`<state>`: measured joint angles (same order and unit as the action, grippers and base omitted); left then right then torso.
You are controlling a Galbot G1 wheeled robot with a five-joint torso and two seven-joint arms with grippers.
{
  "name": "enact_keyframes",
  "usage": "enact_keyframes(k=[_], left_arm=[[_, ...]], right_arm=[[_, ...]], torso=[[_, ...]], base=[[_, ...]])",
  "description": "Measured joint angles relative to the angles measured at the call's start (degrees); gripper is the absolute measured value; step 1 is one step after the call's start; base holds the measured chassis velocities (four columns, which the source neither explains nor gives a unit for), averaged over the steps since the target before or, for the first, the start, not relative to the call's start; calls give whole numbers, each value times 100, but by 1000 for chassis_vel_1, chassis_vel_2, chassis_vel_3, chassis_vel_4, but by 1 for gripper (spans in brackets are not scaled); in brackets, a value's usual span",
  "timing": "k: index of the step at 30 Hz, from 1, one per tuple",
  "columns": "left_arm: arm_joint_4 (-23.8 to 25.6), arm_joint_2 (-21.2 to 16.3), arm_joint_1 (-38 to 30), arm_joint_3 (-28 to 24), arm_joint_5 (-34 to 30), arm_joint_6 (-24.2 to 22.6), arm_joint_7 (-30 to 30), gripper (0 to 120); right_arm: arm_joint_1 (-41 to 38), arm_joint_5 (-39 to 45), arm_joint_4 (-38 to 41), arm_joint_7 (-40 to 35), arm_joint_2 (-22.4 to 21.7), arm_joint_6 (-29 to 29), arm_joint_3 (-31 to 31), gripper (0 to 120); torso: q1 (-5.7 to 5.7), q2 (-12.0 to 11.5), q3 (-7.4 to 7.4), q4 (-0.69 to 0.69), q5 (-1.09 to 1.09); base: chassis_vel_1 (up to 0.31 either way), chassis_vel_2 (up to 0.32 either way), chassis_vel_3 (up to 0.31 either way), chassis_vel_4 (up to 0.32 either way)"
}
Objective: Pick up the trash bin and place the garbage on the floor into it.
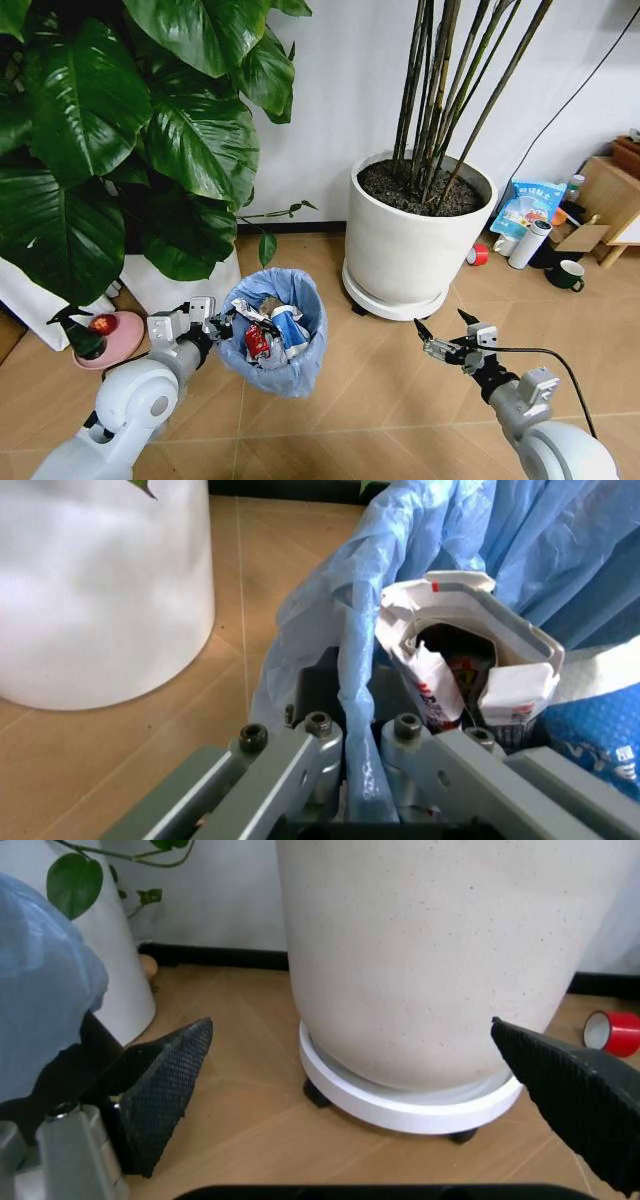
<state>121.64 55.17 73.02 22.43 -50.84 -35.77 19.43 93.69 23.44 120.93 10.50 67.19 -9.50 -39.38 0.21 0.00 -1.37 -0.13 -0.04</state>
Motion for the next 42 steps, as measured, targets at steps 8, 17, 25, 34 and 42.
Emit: enact_keyframes(k=[8, 17, 25, 34, 42], left_arm=[[5, -13, -2, 5, -1, 11, 0, 0], [13, -24, 3, 17, -4, 16, 5, 0], [13, -20, -2, 13, -4, 18, 10, 0], [20, -17, 34, 23, 0, 18, 18, 0], [29, -9, 64, 31, 12, 24, 19, 0]], right_arm=[[-5, -66, -73, 41, 39, 33, 6, 100], [23, -121, -123, 44, 109, 95, 6, 100], [43, -133, -144, 47, 117, 121, -25, 100], [59, -180, -169, 60, 167, 142, -18, 100], [52, -197, -205, 64, 196, 150, -11, 100]], torso=[[1, 0, -1, 0, -1], [1, 0, -1, 0, 0], [1, 0, -1, 0, 0], [1, 0, -1, 0, -1], [0, 0, -1, 0, 0]], base=[[0, 0, 0, 0], [-40, -45, 42, 33], [-59, -78, 68, 81], [-41, -73, 49, 61], [-26, -119, 33, 116]])
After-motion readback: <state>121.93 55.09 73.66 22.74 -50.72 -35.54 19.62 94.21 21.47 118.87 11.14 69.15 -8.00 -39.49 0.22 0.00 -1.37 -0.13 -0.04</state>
